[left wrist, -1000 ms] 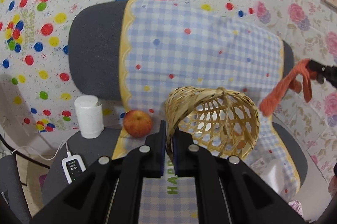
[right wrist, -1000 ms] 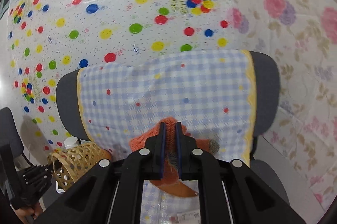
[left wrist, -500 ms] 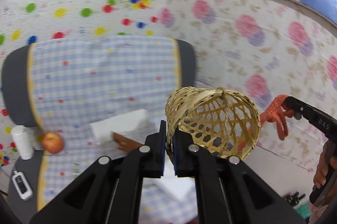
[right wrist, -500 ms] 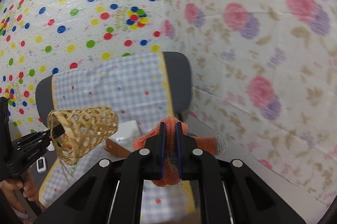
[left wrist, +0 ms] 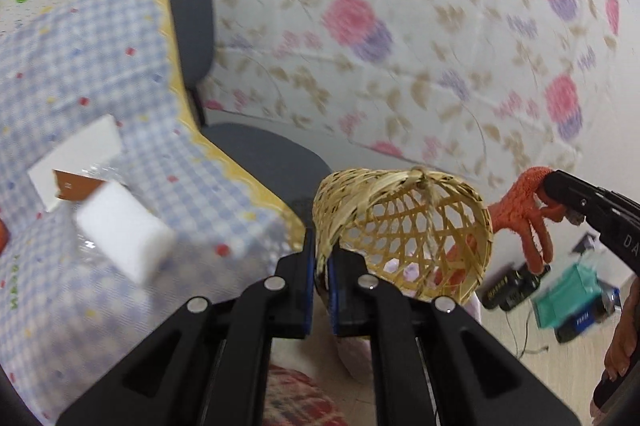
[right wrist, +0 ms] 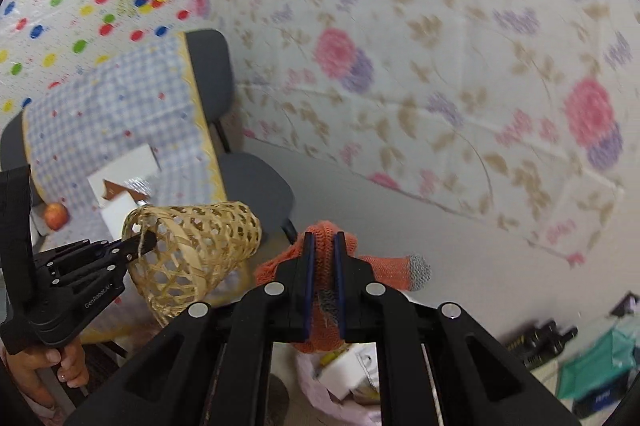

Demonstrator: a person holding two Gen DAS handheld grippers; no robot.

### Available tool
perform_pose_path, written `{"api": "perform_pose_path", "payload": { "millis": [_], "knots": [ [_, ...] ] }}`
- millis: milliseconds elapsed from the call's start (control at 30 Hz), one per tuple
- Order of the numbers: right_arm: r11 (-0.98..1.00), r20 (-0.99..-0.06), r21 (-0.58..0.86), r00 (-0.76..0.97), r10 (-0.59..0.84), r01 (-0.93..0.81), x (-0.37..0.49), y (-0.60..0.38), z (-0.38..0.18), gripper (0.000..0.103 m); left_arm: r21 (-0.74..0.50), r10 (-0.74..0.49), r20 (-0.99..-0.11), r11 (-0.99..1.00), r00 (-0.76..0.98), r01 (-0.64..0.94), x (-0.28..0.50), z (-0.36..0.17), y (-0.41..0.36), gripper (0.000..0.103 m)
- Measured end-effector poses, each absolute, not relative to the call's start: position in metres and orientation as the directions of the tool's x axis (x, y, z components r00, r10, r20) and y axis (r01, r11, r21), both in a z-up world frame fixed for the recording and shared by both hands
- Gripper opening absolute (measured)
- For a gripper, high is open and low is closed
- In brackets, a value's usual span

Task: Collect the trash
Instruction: 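Lift both items, carry them over the bin and open both tools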

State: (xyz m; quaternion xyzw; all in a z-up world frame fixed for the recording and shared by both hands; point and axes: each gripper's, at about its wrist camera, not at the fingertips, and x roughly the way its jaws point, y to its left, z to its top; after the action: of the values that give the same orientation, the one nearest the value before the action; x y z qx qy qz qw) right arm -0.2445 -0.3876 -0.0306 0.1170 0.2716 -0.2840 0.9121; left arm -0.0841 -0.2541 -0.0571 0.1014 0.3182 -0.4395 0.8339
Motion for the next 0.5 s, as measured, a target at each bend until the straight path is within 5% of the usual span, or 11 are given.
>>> {"api": "perform_pose_path", "payload": {
  "millis": [500],
  "knots": [
    [0.671, -0.713, 0.158, 0.553, -0.43, 0.725, -0.297, -0.449, -0.131, 0.011, -0.121, -0.589, -0.788, 0.434, 0.18, 0.893, -0.109, -0.145, -0.359, 0.005]
  ]
}}
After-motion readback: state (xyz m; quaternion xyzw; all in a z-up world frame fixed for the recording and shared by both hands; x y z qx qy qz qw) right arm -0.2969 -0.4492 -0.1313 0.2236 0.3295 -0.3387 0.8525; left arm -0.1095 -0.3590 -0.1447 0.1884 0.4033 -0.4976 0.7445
